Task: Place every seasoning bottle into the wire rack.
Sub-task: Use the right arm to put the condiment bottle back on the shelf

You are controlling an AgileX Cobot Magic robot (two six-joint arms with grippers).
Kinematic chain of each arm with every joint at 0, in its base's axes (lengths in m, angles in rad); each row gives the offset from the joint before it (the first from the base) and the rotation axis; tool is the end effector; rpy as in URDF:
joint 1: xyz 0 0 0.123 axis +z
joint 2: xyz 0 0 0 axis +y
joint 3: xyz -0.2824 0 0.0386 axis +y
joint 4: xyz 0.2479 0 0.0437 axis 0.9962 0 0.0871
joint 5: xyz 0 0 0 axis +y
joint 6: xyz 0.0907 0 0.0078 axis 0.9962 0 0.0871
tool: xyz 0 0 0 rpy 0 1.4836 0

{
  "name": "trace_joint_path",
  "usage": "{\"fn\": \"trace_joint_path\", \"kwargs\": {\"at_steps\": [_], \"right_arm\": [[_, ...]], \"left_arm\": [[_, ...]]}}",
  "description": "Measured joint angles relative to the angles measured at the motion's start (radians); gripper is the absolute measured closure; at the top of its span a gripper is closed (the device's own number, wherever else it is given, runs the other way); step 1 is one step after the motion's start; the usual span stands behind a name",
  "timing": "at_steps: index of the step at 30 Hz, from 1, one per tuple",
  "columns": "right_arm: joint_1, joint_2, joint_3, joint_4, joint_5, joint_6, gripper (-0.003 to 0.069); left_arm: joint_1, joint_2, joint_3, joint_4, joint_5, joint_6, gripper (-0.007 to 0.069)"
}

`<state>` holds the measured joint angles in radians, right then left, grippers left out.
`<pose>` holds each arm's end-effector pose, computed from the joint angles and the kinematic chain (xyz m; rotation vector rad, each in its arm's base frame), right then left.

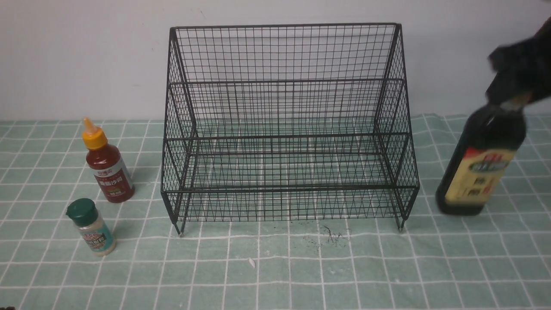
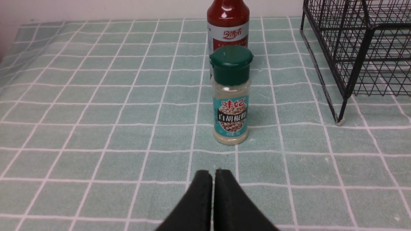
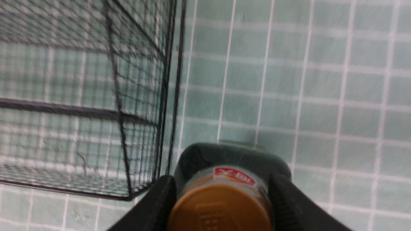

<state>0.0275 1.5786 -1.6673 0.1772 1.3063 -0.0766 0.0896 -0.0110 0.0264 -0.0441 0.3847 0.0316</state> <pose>0.3218 0.0244 0.3895 -0.1291 2.6858 0.2297 0.0522 0.0032 0.1703 -0.0818 1.8817 0.0395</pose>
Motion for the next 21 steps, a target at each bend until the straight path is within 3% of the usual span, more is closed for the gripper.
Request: {"fn": "trace_joint_path", "kwargs": {"at_steps": [6,13,21], "right_arm": [[0.000,-0.155,-0.134,0.024,0.006,-0.007,0.0324],[0.003,-0.179,-0.212,0.210,0.030,-0.034,0.0324],[0.154,-0.129,-0.212,0.206,0.039,-0.027,0.0324]], "left_arm": [[0.000,0.000,0.000,0.000,0.000,0.000,0.0631],[0.000,0.000,0.000,0.000,0.000,0.000,0.0631],[0.000,0.000,0.000,0.000,0.000,0.000,0.0631]]}}
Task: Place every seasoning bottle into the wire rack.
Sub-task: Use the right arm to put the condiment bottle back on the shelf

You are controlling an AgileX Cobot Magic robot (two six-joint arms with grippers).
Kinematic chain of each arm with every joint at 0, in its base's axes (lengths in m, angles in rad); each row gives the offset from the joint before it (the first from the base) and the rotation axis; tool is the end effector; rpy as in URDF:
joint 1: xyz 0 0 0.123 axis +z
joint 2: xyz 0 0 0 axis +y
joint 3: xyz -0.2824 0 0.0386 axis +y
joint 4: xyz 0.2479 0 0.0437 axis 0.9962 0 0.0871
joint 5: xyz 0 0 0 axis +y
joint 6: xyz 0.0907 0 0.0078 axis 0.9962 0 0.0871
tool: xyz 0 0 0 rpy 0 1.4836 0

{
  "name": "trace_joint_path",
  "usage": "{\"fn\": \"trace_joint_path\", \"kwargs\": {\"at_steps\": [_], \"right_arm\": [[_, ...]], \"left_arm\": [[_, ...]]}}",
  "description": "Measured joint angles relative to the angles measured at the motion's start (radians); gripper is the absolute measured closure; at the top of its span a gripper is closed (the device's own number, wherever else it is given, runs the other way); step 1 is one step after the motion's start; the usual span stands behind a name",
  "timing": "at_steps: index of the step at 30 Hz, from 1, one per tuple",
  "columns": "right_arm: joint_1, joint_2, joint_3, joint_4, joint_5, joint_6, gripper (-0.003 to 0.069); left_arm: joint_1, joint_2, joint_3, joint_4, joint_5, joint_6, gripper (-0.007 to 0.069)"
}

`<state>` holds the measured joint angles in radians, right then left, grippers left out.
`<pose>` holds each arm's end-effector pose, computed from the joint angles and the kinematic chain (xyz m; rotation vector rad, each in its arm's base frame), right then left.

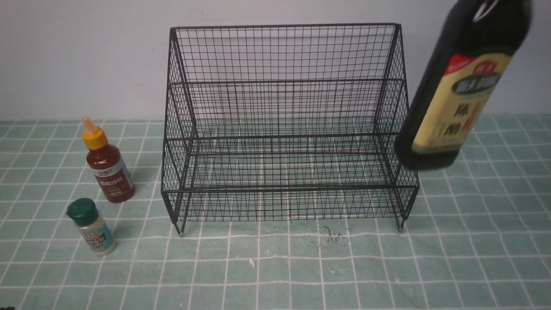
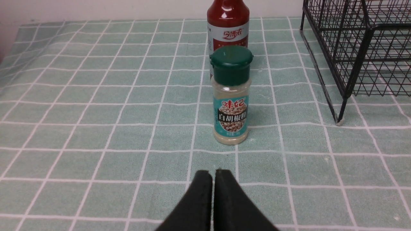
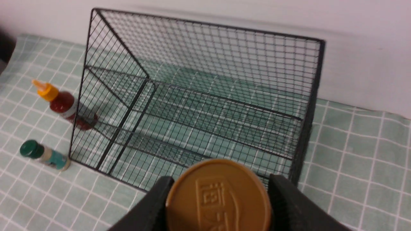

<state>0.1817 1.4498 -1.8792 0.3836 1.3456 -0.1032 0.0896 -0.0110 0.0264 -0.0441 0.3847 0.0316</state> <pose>0.2592 0.0814 0.4893 -0.4078 2.3378 0.5248 0.0522 0.0032 0.1703 -0.0818 1.8817 0.0395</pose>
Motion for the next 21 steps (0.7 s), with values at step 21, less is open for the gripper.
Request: {"fn": "trace_joint_path", "kwargs": {"at_steps": [21], "right_arm": [[0.148,0.150,0.000,-0.194,-0.114,0.209,0.0324]], "left_arm": [[0.000,0.000,0.000,0.000,0.000,0.000,0.0631]]}}
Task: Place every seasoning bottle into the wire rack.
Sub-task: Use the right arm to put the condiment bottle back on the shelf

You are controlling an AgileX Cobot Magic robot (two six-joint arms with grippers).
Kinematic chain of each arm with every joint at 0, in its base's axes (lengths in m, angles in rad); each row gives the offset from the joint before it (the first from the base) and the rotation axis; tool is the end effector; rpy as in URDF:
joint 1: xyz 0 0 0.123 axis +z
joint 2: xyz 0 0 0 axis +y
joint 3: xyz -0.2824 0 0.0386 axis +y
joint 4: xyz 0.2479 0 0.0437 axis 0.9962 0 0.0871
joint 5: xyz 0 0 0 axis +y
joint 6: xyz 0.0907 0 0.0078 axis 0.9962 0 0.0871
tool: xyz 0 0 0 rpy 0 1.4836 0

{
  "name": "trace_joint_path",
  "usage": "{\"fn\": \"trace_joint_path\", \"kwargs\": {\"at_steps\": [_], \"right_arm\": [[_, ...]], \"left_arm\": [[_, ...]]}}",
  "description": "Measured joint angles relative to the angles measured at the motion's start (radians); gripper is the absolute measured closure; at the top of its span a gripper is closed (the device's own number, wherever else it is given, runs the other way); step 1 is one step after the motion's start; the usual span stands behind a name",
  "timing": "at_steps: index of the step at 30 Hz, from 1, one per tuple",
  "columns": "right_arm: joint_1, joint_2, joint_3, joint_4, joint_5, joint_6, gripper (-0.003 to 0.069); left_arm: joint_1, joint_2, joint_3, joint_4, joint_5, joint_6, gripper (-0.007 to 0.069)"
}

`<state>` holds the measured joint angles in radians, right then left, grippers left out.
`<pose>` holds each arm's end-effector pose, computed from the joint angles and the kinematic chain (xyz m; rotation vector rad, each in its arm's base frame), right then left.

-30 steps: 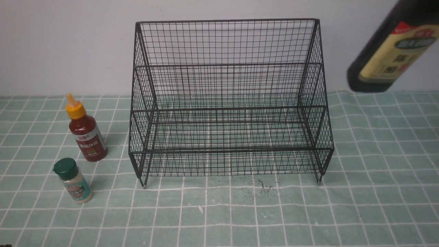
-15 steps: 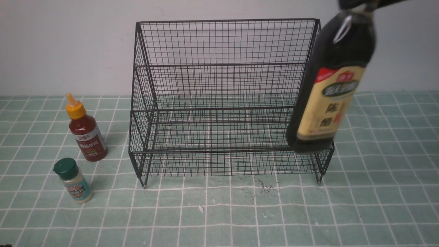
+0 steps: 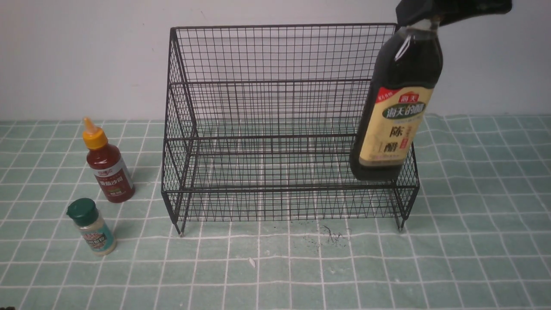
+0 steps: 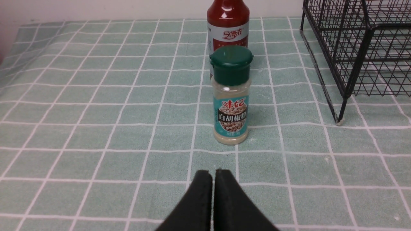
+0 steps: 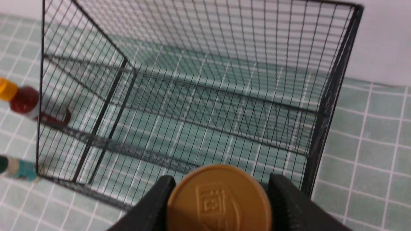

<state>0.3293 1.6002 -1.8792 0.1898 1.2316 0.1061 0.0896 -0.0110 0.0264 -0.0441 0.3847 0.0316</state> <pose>0.3085 0.1225 0.4465 -0.2774 2.4455 0.4394 0.0522 0.0032 0.1703 -0.0818 1.8817 0.0395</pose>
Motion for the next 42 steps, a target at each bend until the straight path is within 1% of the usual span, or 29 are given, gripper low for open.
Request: {"fn": "trace_joint_path", "kwargs": {"at_steps": [5,14,19,22,35,38,42], "right_arm": [[0.001,0.031,-0.001,-0.026,-0.004,0.010,0.0324],[0.017,0.075,0.001,-0.043,0.075,0.010,0.0324],[0.037,0.109,0.001,-0.064,0.075,0.014,0.0324],[0.049,0.142,0.001,-0.081,0.075,0.038,0.0324],[0.051,0.176,0.002,-0.075,0.056,0.062,0.0324],[0.051,0.176,0.002,-0.073,0.056,0.062,0.0311],[0.051,0.170,0.000,-0.062,0.042,0.066,0.0270]], "left_arm": [[0.000,0.000,0.000,0.000,0.000,0.000,0.0631],[0.000,0.000,0.000,0.000,0.000,0.000,0.0631],[0.000,0.000,0.000,0.000,0.000,0.000,0.0631],[0.000,0.000,0.000,0.000,0.000,0.000,0.0631],[0.000,0.000,0.000,0.000,0.000,0.000,0.0631],[0.000,0.000,0.000,0.000,0.000,0.000,0.0631],[0.000,0.000,0.000,0.000,0.000,0.000,0.0631]]}}
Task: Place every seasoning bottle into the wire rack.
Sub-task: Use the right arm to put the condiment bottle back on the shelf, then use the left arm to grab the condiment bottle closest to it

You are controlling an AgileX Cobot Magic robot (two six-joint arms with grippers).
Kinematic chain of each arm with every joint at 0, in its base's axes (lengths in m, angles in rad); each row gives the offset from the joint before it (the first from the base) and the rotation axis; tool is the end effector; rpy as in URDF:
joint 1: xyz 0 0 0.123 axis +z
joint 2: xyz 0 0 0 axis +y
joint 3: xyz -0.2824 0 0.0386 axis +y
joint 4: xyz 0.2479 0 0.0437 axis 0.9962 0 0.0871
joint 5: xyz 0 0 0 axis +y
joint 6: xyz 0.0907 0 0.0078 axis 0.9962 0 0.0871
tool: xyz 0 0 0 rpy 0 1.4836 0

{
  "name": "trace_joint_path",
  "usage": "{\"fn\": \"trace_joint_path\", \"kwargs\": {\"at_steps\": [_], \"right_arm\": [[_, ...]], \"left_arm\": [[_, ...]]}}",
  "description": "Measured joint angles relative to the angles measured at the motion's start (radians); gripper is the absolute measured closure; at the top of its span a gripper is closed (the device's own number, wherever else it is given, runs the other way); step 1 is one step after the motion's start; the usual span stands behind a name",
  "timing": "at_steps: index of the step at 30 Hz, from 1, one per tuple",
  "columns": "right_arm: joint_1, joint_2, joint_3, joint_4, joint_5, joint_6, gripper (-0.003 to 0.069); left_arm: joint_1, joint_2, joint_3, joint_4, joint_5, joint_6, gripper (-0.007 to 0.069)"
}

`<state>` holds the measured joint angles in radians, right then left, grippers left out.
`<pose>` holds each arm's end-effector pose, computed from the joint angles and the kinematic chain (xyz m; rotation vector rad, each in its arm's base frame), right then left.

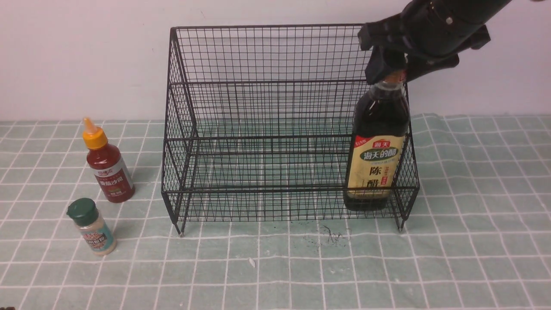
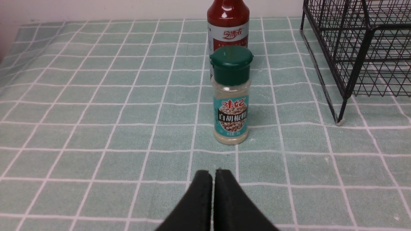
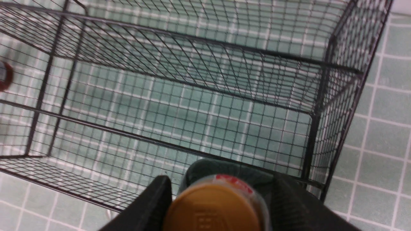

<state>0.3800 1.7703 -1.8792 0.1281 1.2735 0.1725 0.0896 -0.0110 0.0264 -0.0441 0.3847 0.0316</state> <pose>0.3472 0.1507 0.3830 -0.2687 2.6672 0.3545 0.0522 0.0032 0.1703 -0.0818 1.8817 0.0395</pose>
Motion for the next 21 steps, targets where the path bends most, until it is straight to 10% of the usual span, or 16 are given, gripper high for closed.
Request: {"fn": "trace_joint_path", "kwargs": {"at_steps": [12,17,21], "right_arm": [[0.000,-0.272,0.000,-0.128,-0.001,0.025,0.0292],[0.000,-0.614,0.017,-0.182,-0.002,0.025,0.0590],[0.000,-0.938,0.199,-0.234,-0.045,0.025,0.0663]], "left_arm": [[0.000,0.000,0.000,0.000,0.000,0.000,0.0631],[0.000,0.000,0.000,0.000,0.000,0.000,0.0631],[0.000,0.000,0.000,0.000,0.000,0.000,0.0631]]}}
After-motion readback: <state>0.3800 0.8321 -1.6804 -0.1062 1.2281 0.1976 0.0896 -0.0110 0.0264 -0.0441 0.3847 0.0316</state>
